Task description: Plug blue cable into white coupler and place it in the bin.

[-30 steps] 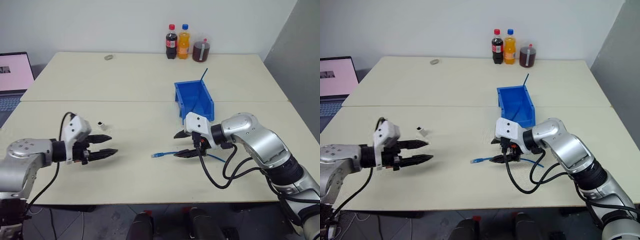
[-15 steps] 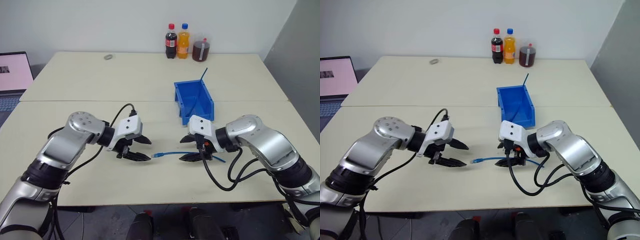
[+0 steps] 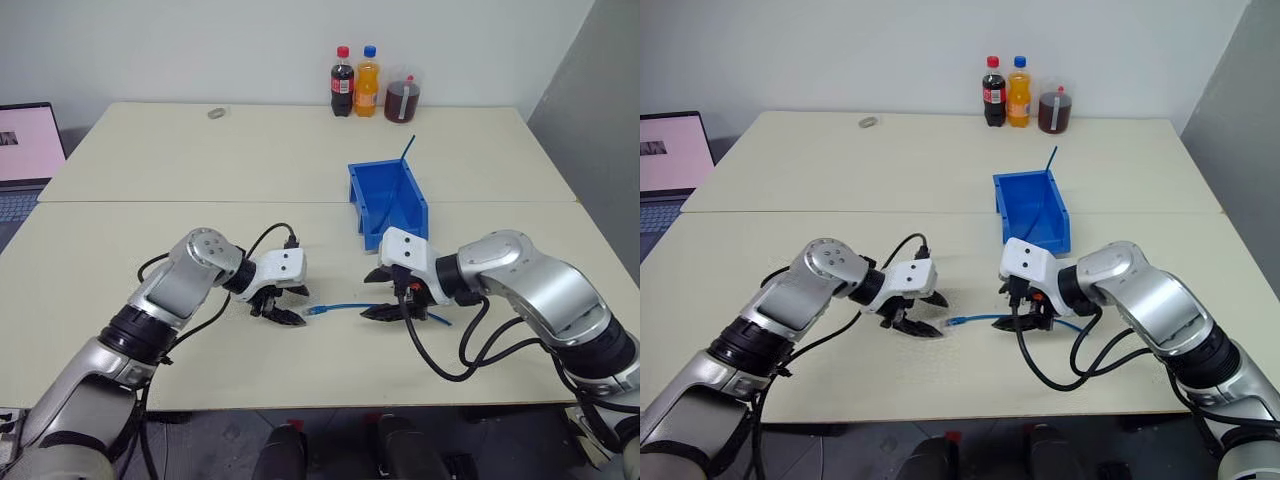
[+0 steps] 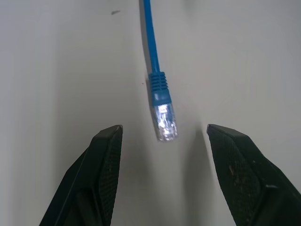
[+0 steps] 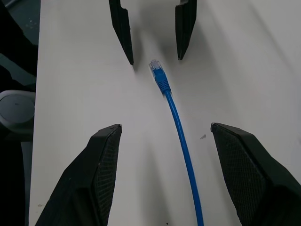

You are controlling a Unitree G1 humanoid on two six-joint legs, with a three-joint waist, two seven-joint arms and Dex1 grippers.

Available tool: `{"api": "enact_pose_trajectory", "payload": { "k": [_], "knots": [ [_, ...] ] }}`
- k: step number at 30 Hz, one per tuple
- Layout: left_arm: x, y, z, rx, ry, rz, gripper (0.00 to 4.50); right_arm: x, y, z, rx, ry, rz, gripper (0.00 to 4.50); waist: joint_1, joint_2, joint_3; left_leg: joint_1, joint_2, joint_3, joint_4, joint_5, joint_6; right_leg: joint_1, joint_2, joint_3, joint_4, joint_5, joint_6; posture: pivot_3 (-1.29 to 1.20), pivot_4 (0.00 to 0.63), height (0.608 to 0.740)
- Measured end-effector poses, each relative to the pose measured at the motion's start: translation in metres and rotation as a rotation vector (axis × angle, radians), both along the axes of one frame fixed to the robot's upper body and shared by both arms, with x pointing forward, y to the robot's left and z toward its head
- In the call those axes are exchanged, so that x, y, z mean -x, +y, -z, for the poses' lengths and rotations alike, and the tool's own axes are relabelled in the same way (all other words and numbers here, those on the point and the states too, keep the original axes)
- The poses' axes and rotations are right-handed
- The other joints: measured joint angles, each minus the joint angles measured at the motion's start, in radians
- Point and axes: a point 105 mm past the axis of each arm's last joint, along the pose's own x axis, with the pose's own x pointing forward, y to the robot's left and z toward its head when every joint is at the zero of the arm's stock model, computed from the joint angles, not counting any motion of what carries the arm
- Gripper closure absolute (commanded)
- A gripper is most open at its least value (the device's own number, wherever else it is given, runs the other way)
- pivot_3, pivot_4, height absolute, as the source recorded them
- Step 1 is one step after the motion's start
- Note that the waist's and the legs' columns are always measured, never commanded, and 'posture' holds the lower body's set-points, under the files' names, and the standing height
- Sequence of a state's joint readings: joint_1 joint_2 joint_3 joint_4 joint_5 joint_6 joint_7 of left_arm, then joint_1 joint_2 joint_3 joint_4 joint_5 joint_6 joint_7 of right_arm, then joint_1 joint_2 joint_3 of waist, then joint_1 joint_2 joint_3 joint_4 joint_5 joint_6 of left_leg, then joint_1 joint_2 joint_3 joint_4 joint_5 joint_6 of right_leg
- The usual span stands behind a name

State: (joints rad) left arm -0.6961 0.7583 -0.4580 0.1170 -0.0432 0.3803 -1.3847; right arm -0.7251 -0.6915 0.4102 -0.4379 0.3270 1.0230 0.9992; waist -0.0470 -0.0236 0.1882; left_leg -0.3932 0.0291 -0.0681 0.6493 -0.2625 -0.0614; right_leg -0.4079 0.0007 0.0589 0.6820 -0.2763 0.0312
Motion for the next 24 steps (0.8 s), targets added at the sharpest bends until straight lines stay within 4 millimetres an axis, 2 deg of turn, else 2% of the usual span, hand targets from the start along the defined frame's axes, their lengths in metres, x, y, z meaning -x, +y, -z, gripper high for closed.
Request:
{"api": "enact_pose_trajectory", "payload": {
  "k": [23, 24],
  "knots": [
    [0.0034, -0.0049, 0.0059, -0.067, -0.042, 0.038, 1.51, 0.0001, 0.0004, 0.0007, -0.008, -0.001, 0.022, 1.29, -0.001, 0.002, -0.001, -0.001, 0.000, -0.004, 0.001, 0.000, 0.000, 0.001, 0.000, -0.004, 0.000, 0.000, 0.000, 0.00, 0.150, 0.740],
    [0.0033, -0.0055, 0.0062, -0.068, -0.047, 0.041, 1.68, 0.0000, 0.0005, 0.0006, -0.008, -0.002, 0.023, 1.27, -0.001, 0.002, -0.001, -0.001, 0.000, -0.004, 0.001, 0.000, 0.000, 0.001, 0.000, -0.004, 0.000, 0.000, 0.000, 0.00, 0.150, 0.740]
  ]
}}
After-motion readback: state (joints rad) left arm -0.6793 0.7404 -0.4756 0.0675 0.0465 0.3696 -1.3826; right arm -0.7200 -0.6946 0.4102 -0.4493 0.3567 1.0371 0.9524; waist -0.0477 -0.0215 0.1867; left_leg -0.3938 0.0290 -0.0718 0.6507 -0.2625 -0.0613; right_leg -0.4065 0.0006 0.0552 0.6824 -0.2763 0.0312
